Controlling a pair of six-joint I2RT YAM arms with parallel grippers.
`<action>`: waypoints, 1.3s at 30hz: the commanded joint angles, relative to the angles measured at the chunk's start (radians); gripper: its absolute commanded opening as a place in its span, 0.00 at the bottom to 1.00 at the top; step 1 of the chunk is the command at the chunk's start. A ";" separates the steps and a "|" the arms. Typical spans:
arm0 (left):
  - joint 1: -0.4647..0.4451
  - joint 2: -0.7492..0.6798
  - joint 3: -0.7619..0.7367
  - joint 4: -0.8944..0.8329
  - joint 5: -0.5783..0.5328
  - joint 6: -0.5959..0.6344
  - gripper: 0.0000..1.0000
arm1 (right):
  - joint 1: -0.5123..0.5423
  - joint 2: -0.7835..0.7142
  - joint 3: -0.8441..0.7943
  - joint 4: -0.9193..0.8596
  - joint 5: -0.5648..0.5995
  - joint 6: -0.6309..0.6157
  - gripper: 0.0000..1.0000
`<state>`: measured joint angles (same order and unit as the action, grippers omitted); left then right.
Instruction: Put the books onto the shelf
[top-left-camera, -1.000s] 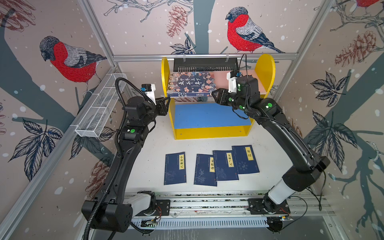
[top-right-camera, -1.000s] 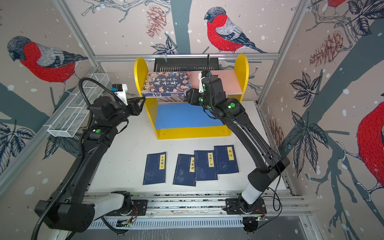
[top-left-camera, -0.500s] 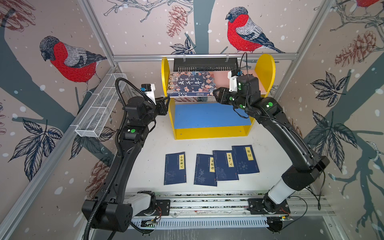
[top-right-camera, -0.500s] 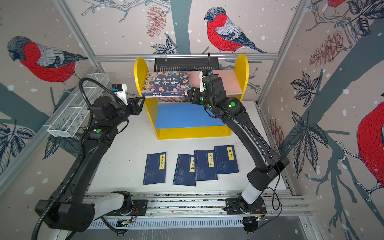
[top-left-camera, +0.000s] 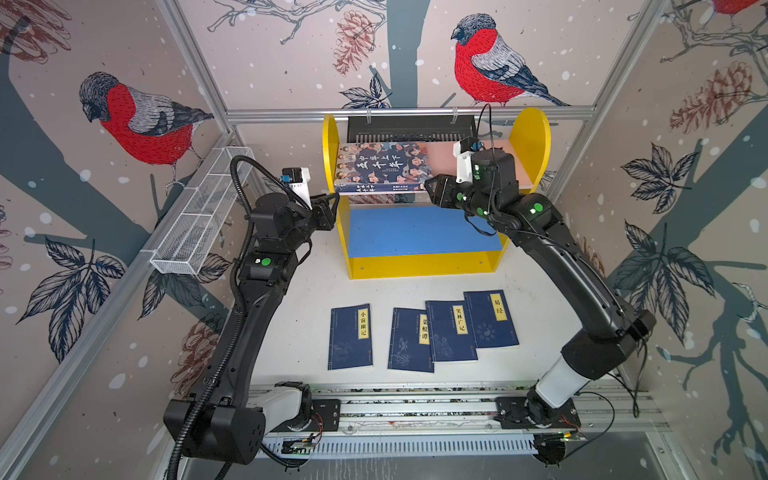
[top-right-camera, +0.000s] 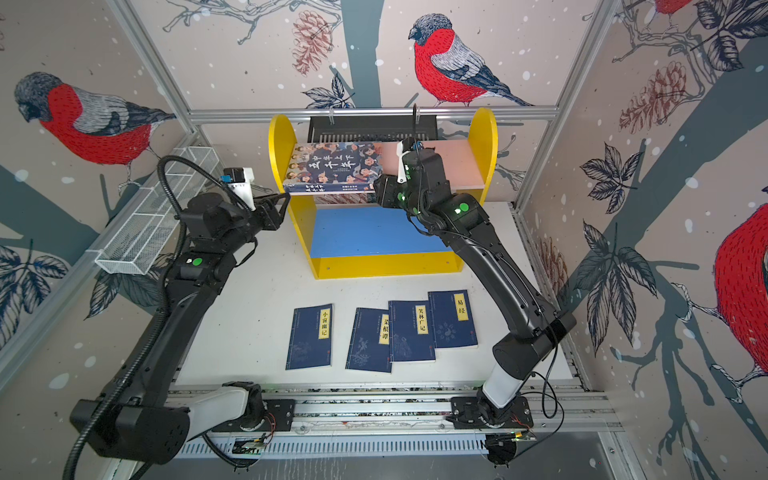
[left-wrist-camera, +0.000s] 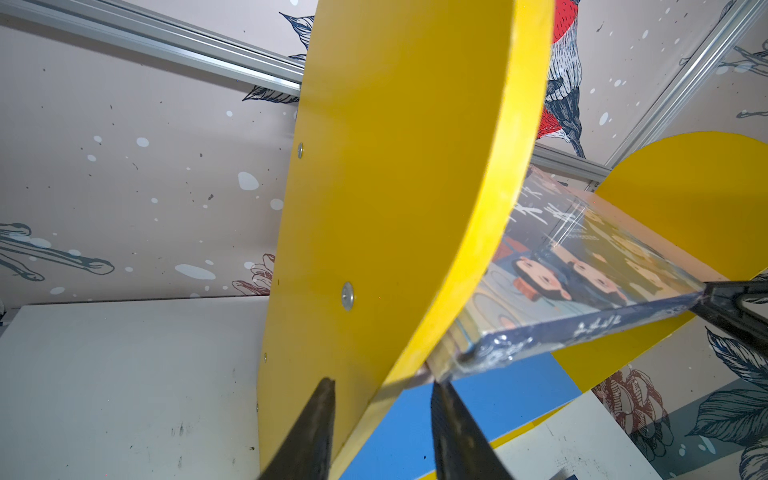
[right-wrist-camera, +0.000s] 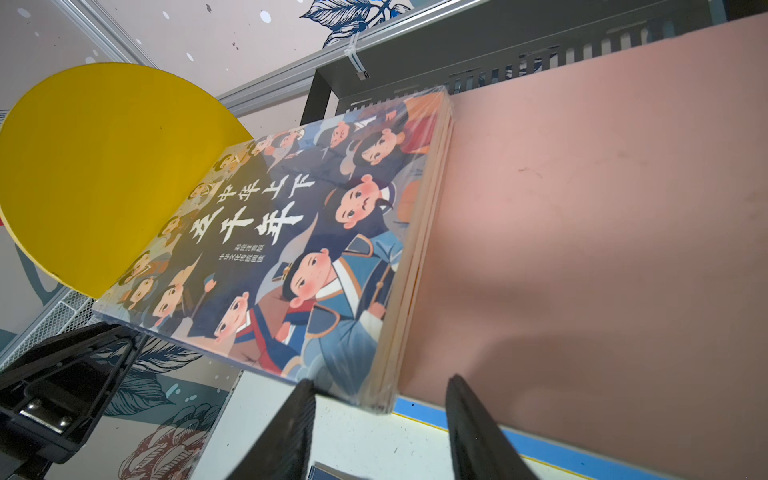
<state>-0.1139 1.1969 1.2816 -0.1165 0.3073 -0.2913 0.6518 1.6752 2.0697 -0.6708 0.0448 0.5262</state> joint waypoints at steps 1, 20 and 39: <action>0.001 0.000 -0.002 0.067 -0.016 -0.001 0.40 | -0.002 0.009 0.004 -0.018 0.030 -0.005 0.53; 0.002 -0.073 -0.043 0.011 -0.011 0.018 0.40 | -0.004 -0.027 -0.032 0.030 -0.029 0.003 0.53; 0.002 -0.109 -0.005 -0.077 0.006 -0.034 0.40 | -0.008 -0.005 -0.041 0.089 -0.176 0.031 0.51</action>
<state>-0.1139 1.0924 1.2659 -0.1909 0.2935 -0.3088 0.6422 1.6653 2.0315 -0.6205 -0.1070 0.5507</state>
